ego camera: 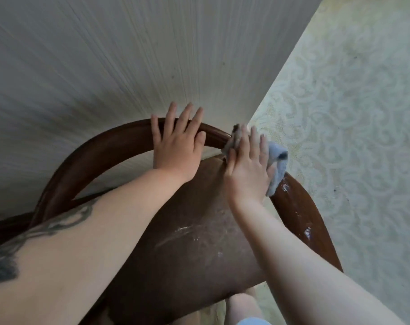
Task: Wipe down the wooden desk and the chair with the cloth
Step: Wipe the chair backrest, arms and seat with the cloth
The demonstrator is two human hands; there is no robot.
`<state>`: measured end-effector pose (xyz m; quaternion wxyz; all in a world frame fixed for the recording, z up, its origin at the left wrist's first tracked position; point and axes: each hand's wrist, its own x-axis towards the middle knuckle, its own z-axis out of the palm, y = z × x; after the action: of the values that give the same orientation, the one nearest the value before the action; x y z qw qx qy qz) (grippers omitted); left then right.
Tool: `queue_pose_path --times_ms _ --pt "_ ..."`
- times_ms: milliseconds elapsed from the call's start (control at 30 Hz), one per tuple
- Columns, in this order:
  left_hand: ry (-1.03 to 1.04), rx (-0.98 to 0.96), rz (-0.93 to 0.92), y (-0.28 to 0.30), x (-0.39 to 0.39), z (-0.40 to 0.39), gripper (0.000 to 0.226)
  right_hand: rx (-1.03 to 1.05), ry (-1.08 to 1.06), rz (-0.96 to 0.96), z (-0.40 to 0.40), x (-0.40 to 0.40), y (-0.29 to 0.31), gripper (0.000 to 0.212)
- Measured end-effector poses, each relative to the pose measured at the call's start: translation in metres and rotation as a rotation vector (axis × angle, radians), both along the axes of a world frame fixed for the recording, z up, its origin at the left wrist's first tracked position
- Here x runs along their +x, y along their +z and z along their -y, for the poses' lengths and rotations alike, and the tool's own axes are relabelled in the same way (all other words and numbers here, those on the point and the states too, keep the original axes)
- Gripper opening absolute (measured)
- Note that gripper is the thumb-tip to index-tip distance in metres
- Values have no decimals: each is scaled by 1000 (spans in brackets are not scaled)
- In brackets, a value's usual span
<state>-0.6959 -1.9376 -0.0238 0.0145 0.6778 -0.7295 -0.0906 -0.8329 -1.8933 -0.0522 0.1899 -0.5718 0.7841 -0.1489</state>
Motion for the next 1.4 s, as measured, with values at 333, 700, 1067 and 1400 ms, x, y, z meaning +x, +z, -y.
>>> queue_pose_path --times_ms 333,700,1067,1400 --pt "-177 -61 -44 -15 -29 -9 62 25 -73 -91 -17 -44 -4 53" --pt "-446 -79 21 -22 -76 15 48 53 -150 -170 -47 -57 -10 53" --pt "-440 -84 64 -29 -95 -19 50 -50 -294 -254 -85 -44 -25 61" --pt "-424 30 -5 -28 -112 -29 50 42 -338 -278 -91 -84 -19 55"
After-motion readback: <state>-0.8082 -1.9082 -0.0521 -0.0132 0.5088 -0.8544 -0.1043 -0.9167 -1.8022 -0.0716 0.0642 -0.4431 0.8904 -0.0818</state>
